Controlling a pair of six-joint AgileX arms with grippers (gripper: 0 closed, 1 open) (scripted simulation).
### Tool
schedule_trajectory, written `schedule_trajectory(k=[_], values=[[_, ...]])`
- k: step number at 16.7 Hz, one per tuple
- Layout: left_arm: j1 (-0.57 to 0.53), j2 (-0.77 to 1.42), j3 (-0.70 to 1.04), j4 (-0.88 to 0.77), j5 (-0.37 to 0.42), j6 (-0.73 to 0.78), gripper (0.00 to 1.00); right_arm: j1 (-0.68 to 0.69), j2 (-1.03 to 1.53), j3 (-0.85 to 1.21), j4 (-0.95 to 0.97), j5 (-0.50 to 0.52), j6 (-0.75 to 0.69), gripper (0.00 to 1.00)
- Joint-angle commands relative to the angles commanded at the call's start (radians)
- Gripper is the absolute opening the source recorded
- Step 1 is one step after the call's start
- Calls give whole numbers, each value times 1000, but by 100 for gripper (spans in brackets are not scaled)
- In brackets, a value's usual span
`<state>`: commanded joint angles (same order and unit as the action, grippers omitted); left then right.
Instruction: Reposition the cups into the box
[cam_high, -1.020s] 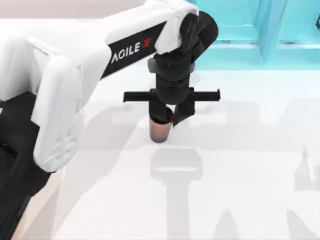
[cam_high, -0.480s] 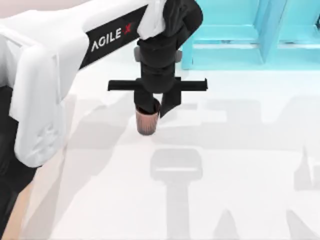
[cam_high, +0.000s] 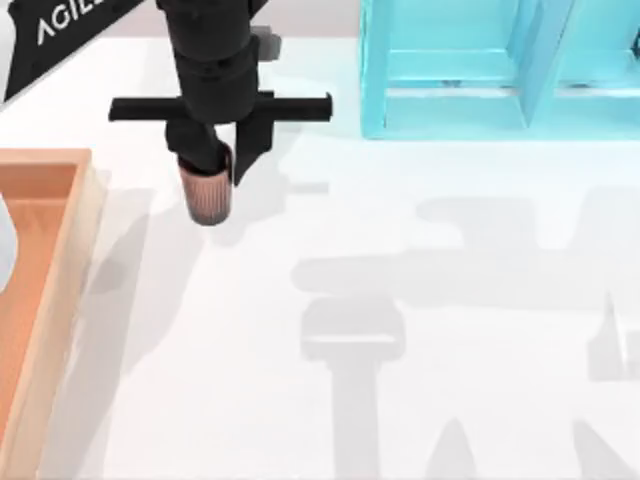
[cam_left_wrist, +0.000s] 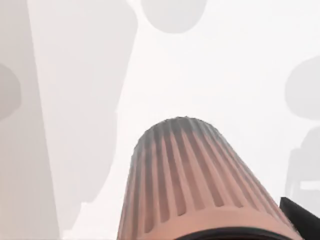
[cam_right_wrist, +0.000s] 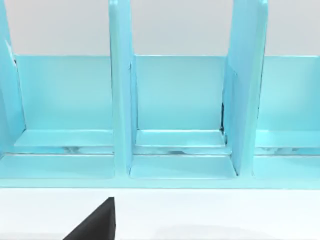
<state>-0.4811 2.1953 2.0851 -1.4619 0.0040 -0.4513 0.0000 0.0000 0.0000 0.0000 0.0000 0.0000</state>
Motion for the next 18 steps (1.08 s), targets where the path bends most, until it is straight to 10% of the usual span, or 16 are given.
schedule_trajectory(k=[6,18], values=[[64,-36,-35,0,5,68,0,0,0,0,0,0,0,100],[695,-413,-421,21,63,688,0,0,0,0,0,0,0,100]])
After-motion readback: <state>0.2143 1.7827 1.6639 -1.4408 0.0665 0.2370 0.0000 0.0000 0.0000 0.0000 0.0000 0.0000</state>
